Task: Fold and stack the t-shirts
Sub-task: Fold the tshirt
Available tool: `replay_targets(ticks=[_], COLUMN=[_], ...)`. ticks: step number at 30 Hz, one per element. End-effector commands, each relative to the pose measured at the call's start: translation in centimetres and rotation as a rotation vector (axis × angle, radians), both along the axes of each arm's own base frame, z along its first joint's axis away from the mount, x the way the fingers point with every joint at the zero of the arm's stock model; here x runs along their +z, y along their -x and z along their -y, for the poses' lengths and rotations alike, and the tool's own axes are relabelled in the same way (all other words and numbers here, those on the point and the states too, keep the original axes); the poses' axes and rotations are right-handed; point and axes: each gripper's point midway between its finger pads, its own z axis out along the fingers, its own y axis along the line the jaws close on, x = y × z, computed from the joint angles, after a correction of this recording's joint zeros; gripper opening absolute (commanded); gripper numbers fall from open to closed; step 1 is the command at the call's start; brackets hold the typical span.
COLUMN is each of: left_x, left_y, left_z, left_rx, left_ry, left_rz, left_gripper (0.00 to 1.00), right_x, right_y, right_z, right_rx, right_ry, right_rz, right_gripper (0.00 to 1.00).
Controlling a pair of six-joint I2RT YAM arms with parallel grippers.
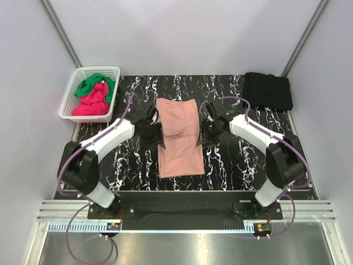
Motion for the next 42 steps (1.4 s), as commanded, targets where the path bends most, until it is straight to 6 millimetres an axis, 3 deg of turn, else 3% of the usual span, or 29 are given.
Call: replay_targets(ticks=[1,7,10,11,13,14,18,20,26,42], left_x=[0.8,-1.1,-1.2,-0.1,-1.3,-0.4,-1.7,-2.6,-2.6,-4.6], left_y=[-2.5,-2.8,-0.3,0.3,1.9,2.5,4.8,6.0,7.1,9.0], left_z=[0.0,0.3,-0.1,0.0,-0.8,-0.3,-0.5,-0.9,0.9,0.8], left_rx=[-0.054,-0.053,-0.051,-0.049,-0.031,-0.031,-0.041,-0.031,-0.050,-0.018], left_ry=[-0.062,-0.081,-0.038,0.008,0.046,0.114,0.175,0.177,0.343,0.418], left_rz=[0.041,-0.026,-0.049,-0.014,-0.012,0.001,-0.053,-0.074,-0.085,-0.161], left_gripper=[0.58,0.56,0.57,0.58,0.60,0.60,0.61,0.61,0.63,0.63], right_x=[0.5,-1.5,-0.8,-0.5,-0.6,-0.8,-2.4,-2.4,-2.8,-5.9], right_y=[-1.5,-0.7,1.3,1.6,2.8,3.1,4.9,5.0,5.4,8.0], right_z=[-0.1,0.4,1.4,1.7,2.2,2.4,3.0,2.4,1.4,2.1], right_rx=[0.061,0.069,0.072,0.078,0.088,0.093,0.085,0.082,0.099,0.062], right_ry=[0.034,0.061,0.033,0.019,-0.009,-0.014,-0.043,-0.096,-0.197,-0.336], right_rz=[0.014,-0.053,-0.058,-0.042,-0.024,-0.022,-0.071,-0.070,-0.050,-0.098], right_gripper=[0.47,0.46,0.49,0.51,0.53,0.54,0.55,0.55,0.55,0.55])
